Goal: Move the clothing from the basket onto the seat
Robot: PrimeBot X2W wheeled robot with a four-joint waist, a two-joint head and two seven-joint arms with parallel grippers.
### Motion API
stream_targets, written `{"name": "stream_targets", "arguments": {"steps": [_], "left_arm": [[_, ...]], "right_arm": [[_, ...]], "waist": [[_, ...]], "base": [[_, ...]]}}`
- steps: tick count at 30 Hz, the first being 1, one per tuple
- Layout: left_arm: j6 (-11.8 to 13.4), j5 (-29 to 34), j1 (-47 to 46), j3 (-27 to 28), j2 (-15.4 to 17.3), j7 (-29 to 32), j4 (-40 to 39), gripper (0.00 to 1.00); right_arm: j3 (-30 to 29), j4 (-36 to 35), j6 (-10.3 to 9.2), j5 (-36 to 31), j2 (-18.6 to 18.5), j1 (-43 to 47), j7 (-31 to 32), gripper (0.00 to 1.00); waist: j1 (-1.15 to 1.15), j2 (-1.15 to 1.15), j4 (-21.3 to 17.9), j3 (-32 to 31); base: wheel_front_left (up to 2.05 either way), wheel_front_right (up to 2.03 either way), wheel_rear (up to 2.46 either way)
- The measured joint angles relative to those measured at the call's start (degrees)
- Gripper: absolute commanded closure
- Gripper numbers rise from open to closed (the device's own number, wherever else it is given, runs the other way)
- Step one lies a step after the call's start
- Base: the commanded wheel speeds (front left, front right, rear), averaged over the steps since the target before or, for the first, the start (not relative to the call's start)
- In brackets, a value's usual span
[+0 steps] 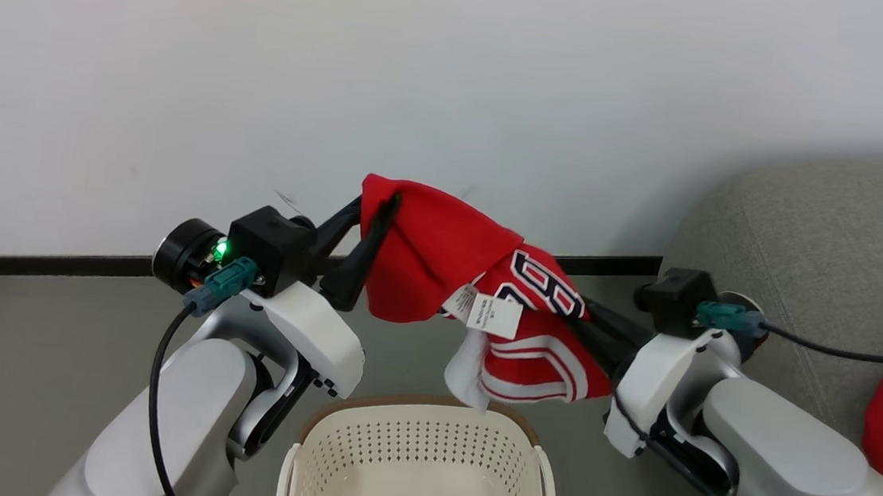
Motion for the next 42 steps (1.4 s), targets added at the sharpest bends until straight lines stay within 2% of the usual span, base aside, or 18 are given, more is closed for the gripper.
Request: {"name": "stream_targets", "arguments": {"steps": [8,10,19,32,42], "left_arm": [[-0.38,-1.96,3.1,0.48,0.12,-2.12,1.27,0.0],[-0.42,-2.31,3.48,0.57,0.12,-2.58,1.3,0.0],[-2.25,-2.67,5.24,-0.16,0.12,-4.86,1.25,0.0],[-5.13,-3.01,8.57,-4.46,-1.07,-6.89,0.42,0.0],[-5.91,-3.04,9.68,-7.03,-2.18,-7.83,0.22,0.0]], "right_arm": [[-11.03,-1.57,0.0,3.21,-3.49,4.92,0.0,1.0],[-12.18,-1.79,0.0,3.32,-3.82,5.32,0.0,1.0],[-23.27,-5.0,0.0,3.25,-6.51,9.29,0.0,1.0],[-38.36,-7.53,-0.01,1.19,-7.84,18.81,0.0,1.0],[-44.24,-11.26,-0.01,-2.21,-7.67,24.81,0.0,1.0]], "waist": [[0.0,0.0,-2.22,0.11],[0.0,0.0,-2.49,0.1],[0.0,0.0,-4.8,-0.09],[0.0,0.0,-8.3,-0.64],[0.0,0.0,-11.4,-1.07]], "base": [[0.0,0.0,0.0],[0.0,0.0,0.0],[0.0,0.0,0.0],[0.0,0.0,0.0],[0.0,0.0,0.0]]}}
